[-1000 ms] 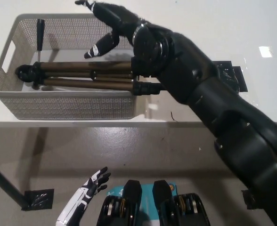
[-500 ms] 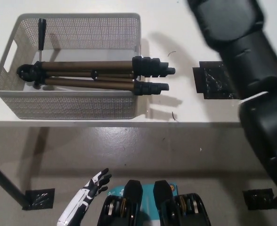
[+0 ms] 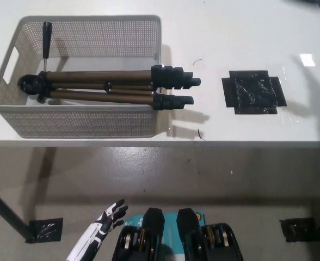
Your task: The robot uses its right hand to pick the tripod on the desk and places it into a rectangular container on the left.
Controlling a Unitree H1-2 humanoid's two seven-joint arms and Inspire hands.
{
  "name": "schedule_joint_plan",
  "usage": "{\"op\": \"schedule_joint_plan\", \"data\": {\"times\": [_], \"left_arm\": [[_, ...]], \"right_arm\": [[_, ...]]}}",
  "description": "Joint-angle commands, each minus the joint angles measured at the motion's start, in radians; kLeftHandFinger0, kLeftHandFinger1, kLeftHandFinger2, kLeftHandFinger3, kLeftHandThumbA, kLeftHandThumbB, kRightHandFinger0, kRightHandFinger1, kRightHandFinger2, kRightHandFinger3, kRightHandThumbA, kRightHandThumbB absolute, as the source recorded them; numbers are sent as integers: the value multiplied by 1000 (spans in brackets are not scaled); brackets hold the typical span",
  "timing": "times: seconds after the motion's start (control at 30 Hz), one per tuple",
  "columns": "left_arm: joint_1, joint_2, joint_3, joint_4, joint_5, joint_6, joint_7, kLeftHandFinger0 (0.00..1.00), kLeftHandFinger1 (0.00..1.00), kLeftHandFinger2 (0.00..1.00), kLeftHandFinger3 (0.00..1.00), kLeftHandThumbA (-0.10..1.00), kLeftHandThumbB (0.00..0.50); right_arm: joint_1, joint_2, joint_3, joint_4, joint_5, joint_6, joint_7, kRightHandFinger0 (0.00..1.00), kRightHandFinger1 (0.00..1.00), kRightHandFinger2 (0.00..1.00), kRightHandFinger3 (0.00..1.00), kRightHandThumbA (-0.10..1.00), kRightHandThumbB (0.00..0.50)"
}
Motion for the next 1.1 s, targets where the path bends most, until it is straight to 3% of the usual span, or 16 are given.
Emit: {"op": "schedule_joint_plan", "data": {"times": [0.0,0.07,0.2,0.33,0.53,0.57,0.63,0.87,0.97,1.07], "left_arm": [[17,9,13,-18,-29,-42,-6,1000,1000,1000,1000,1000,300],[9,9,16,-18,-19,-46,3,1000,1000,1000,1000,1000,295],[3,3,20,-17,-3,-68,20,1000,1000,1000,1000,1000,285],[-3,-2,24,-29,-22,-48,16,1000,1000,1000,1000,1000,332],[-7,-6,29,-44,-27,-35,18,1000,1000,1000,1000,1000,336],[-8,-5,30,-48,-26,-35,18,1000,1000,1000,1000,1000,329],[-10,-3,34,-52,-29,-32,15,1000,1000,1000,1000,1000,328],[-26,-16,42,-34,-45,-54,11,1000,1000,1000,1000,1000,317],[-14,-20,43,-48,-46,-48,10,1000,1000,1000,1000,1000,292],[-3,-23,44,-46,-38,-51,12,1000,1000,1000,1000,1000,280]], "right_arm": [[455,-77,-194,-742,645,58,-6,1000,1000,1000,1000,1000,437],[538,-45,-149,-776,636,39,-9,1000,1000,1000,1000,1000,459],[700,29,-8,-768,580,-26,59,1000,1000,1000,1000,1000,437],[797,95,91,-708,495,-51,99,1000,1000,1000,1000,1000,474],[894,139,177,-501,447,-150,181,1000,1000,1000,1000,1000,448],[911,145,190,-459,430,-170,188,1000,1000,1000,1000,1000,426],[922,158,206,-407,435,-190,197,1000,1000,1000,1000,1000,404],[925,175,259,-209,398,-228,218,1000,1000,1000,1000,1000,410],[904,185,282,-91,411,-258,258,1000,1000,1000,1000,1000,371],[888,193,295,-34,403,-252,261,1000,1000,1000,1000,1000,389]]}}
